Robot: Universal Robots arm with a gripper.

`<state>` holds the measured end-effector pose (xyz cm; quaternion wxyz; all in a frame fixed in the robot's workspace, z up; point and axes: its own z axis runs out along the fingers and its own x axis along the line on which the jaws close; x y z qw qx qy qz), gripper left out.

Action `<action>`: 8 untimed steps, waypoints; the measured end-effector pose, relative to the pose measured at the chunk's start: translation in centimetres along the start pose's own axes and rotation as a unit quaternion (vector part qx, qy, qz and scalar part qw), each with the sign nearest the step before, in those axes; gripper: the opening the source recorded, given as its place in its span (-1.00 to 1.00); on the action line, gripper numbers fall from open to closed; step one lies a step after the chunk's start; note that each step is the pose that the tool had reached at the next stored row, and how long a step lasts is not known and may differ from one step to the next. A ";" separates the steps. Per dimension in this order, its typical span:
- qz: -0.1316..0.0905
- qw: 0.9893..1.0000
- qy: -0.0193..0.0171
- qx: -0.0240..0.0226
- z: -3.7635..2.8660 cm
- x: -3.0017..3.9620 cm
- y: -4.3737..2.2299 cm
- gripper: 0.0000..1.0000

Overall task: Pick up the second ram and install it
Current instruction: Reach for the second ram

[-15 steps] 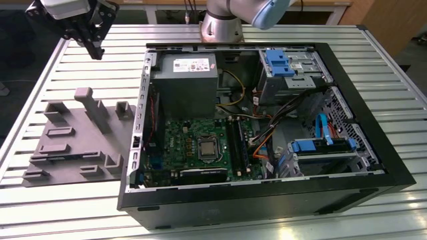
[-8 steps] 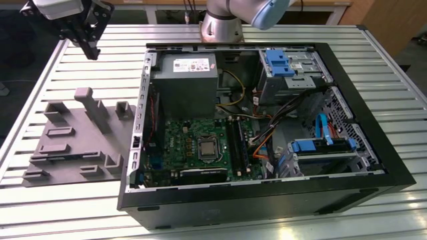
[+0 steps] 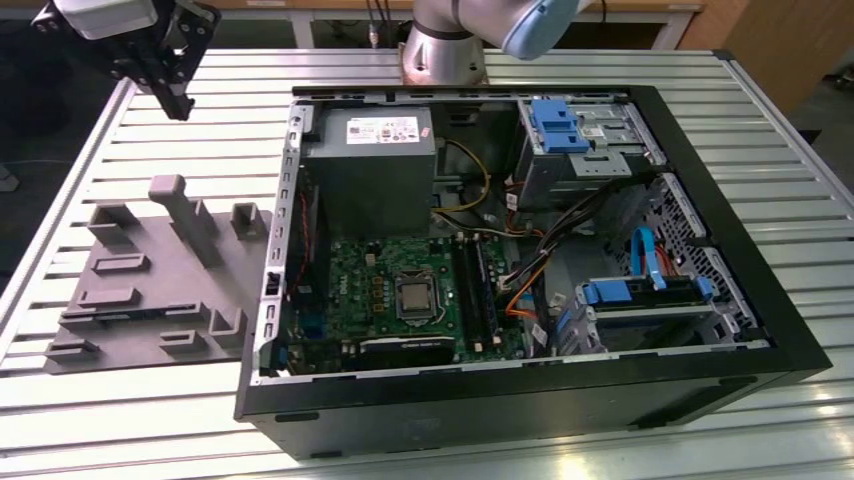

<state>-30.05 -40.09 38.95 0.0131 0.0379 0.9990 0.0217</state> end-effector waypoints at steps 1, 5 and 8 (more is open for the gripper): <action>0.000 1.000 0.000 0.000 0.00 0.06 -0.01 -0.79; 0.000 1.000 0.000 0.000 0.00 0.28 -0.02 -0.79; 0.000 1.000 0.000 0.000 0.00 0.44 -0.04 -0.79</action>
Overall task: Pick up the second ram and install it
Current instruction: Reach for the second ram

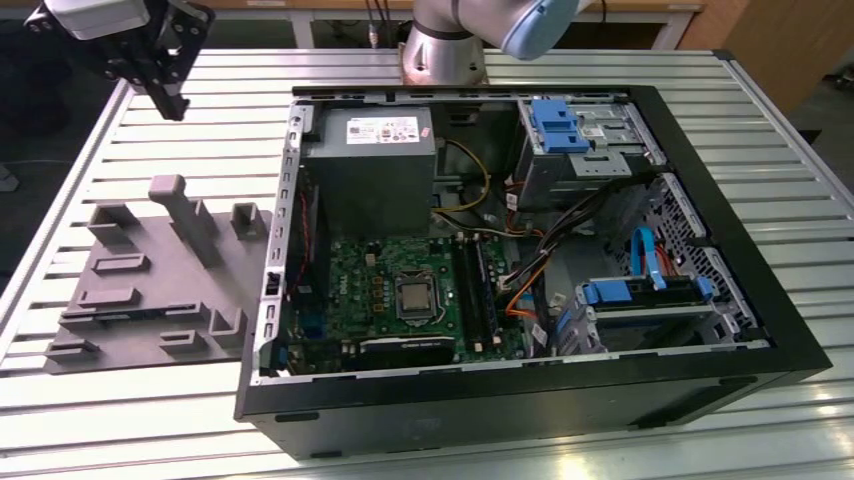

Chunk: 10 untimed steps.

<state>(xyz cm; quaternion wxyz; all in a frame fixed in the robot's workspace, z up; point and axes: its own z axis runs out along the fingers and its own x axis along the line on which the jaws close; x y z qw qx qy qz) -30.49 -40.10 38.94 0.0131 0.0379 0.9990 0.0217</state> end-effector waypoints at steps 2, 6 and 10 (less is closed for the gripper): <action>0.000 1.000 0.000 0.000 0.00 0.12 -0.01 -0.79; 0.000 1.000 0.000 0.000 0.00 0.39 -0.03 -0.79; 0.000 1.000 0.000 0.000 -0.01 0.66 -0.05 -0.79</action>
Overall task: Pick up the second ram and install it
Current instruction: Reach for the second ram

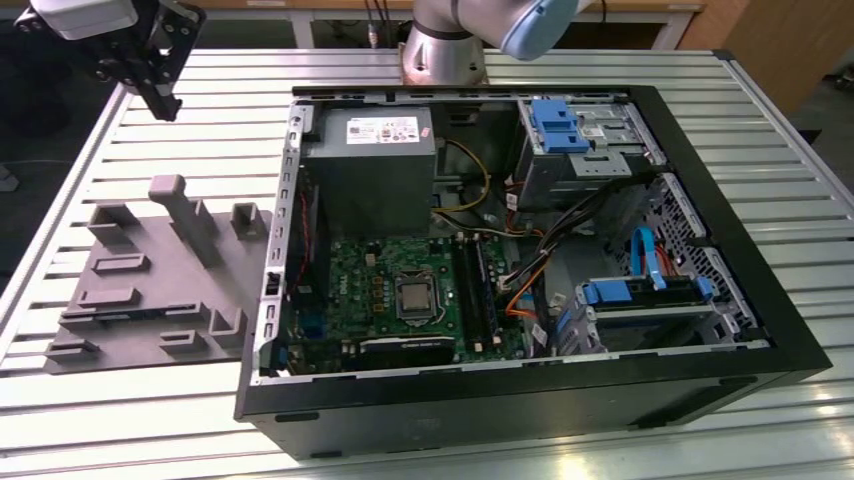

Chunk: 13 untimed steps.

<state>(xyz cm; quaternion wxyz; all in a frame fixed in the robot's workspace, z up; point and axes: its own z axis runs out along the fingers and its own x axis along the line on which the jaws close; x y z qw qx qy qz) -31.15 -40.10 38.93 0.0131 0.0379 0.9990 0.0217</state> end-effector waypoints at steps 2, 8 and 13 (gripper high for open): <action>0.000 1.000 0.000 0.000 0.00 0.11 -0.01 -0.79; 0.000 1.000 0.000 0.000 -0.01 0.49 -0.04 -0.79; 0.000 1.000 0.000 0.000 -0.01 0.82 -0.07 -0.79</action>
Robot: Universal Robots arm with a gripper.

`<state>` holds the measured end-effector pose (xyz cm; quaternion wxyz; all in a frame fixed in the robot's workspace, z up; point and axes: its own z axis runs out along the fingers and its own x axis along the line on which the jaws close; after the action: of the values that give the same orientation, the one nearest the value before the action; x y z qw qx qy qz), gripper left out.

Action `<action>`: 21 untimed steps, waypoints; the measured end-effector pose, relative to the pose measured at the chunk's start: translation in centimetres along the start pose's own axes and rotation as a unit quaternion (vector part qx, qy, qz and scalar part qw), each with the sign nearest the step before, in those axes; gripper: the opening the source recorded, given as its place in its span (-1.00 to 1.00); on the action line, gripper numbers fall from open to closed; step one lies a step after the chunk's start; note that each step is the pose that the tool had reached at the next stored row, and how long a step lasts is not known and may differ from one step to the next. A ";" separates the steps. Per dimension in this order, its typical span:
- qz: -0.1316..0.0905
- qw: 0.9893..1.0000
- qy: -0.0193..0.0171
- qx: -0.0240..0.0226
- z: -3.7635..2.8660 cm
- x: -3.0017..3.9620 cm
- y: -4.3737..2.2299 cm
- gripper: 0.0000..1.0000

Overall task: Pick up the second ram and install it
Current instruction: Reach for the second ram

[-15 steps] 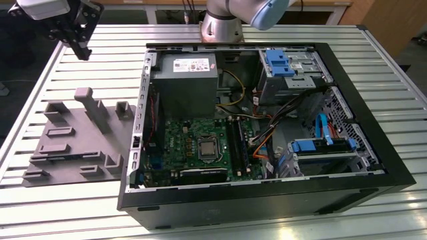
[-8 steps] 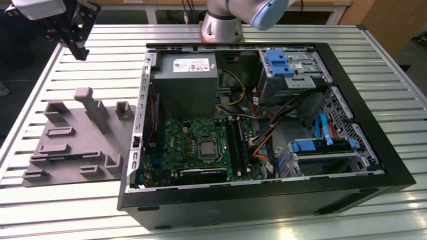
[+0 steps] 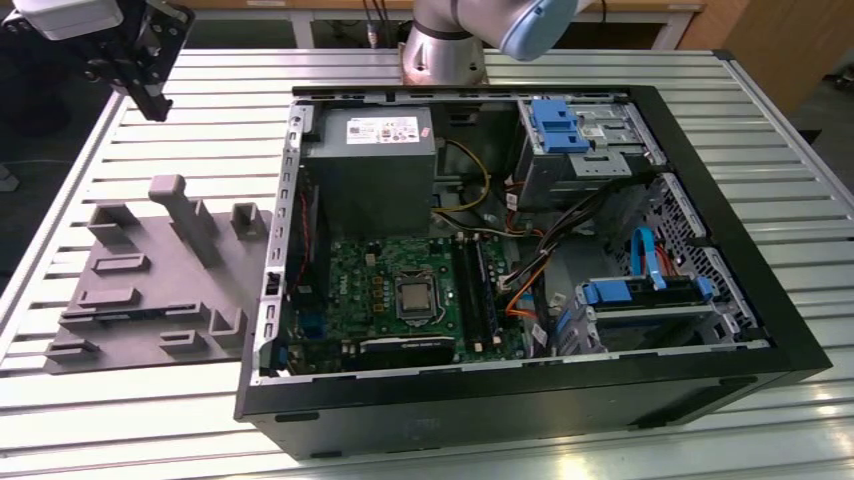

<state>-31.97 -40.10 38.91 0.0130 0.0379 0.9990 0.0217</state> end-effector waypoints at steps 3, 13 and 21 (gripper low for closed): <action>0.000 1.000 0.000 0.000 0.00 0.21 -0.02 -0.79; 0.000 1.000 0.000 0.000 0.00 0.93 -0.07 -0.79; 0.000 1.000 0.000 0.000 0.04 1.62 -0.16 -0.79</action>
<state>-33.60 -40.13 38.83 0.0130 0.0379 0.9990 0.0217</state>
